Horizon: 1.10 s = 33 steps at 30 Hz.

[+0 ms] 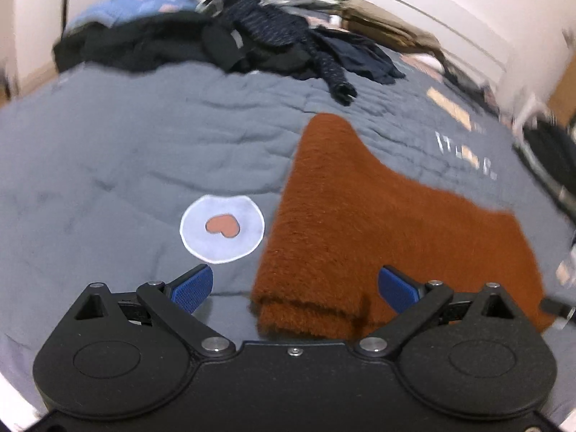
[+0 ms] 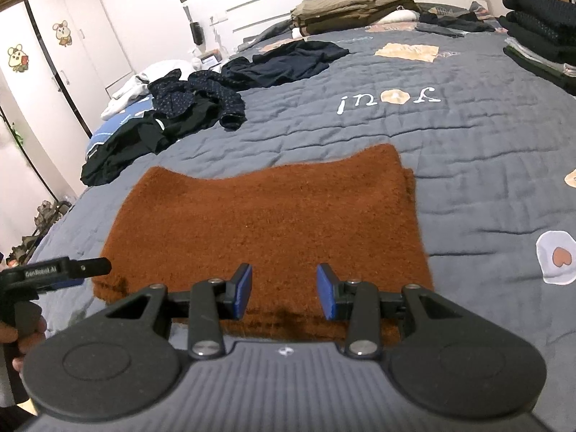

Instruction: Fold clothes

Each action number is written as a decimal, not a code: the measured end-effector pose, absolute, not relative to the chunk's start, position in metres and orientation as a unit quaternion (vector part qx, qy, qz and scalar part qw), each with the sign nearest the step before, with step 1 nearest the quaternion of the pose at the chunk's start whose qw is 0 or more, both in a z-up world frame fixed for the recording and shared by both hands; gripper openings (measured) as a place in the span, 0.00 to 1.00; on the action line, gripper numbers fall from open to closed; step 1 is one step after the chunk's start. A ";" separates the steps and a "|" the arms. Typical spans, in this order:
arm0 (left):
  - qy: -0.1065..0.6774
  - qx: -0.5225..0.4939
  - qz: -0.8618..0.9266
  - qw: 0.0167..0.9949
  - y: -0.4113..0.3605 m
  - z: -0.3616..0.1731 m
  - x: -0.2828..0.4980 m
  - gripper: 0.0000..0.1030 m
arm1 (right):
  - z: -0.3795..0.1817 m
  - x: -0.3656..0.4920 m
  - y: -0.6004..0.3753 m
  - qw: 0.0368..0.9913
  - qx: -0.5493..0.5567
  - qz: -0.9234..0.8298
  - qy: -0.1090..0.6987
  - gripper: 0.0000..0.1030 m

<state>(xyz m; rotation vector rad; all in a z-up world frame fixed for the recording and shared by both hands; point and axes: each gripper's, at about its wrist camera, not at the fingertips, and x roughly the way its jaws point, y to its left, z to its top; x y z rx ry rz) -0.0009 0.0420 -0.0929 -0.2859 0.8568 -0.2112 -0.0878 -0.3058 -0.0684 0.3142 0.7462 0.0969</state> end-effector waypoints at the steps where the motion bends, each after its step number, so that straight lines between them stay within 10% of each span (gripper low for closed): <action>1: 0.415 -0.150 -0.105 0.891 0.044 -0.096 0.001 0.95 | -0.069 -0.088 -0.307 0.918 0.155 0.047 0.363 0.37; 13: 0.431 -0.211 -0.113 0.870 0.045 -0.119 0.016 0.94 | -0.076 -0.076 -0.305 0.917 0.163 0.055 0.361 0.37; 22: 0.420 -0.236 -0.139 0.865 0.046 -0.122 0.015 0.49 | -0.086 -0.064 -0.300 0.915 0.152 0.060 0.368 0.37; 33: 0.424 -0.246 -0.139 0.861 0.046 -0.124 0.017 0.54 | -0.093 -0.058 -0.288 0.911 0.167 0.092 0.366 0.37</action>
